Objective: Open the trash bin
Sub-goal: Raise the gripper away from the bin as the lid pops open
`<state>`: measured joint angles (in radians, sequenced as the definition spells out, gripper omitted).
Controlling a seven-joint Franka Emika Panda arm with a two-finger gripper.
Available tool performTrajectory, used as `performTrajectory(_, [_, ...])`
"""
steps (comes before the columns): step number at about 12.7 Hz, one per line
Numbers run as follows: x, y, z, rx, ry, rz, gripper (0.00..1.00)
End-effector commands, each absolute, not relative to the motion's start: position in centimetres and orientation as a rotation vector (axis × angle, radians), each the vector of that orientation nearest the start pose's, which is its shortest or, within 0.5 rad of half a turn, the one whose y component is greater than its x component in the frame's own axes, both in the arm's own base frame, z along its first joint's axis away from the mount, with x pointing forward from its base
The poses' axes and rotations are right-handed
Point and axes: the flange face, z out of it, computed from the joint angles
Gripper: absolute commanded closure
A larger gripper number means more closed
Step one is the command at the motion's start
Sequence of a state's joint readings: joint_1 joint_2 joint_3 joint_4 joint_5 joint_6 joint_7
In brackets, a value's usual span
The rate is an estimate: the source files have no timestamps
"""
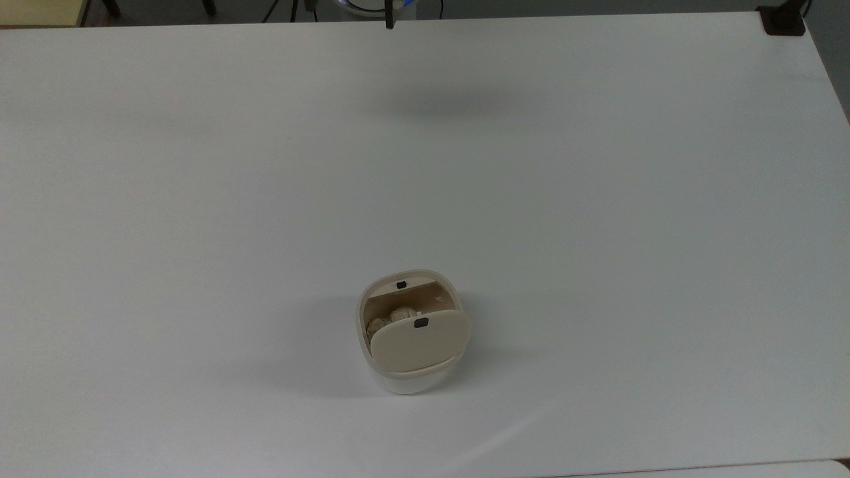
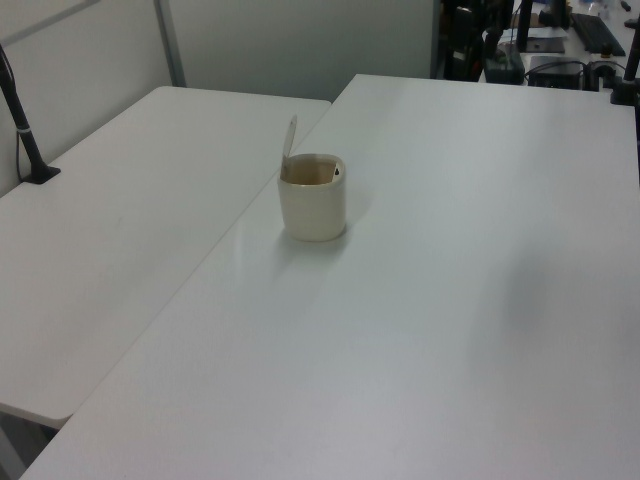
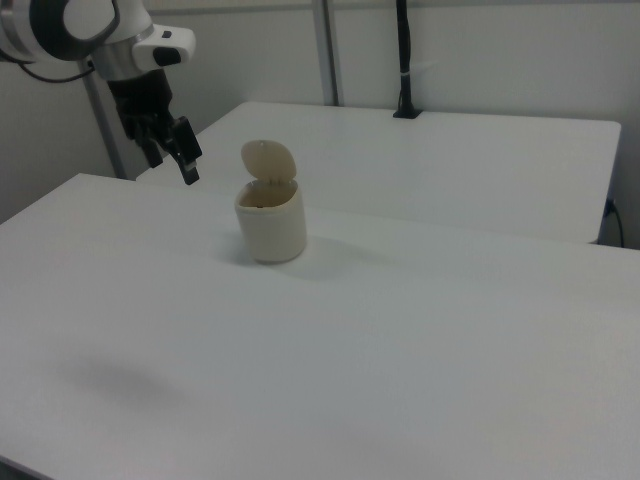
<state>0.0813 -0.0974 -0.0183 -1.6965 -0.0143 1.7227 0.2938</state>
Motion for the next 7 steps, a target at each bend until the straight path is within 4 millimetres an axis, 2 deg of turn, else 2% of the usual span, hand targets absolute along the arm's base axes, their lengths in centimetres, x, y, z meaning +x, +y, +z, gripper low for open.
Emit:
performTrajectory(1, [52.7, 1.4, 62.2, -3.125, 0.066, -0.167, 0.00])
performTrajectory(2, [53.3, 1.0, 61.4, -3.133, -0.004, -0.149, 0.00])
performTrajectory(4, [54.9, 0.8, 61.2, -3.139, -0.049, -0.154, 0.00])
performTrajectory(7, [55.2, 0.9, 61.0, -3.144, -0.059, -0.155, 0.00])
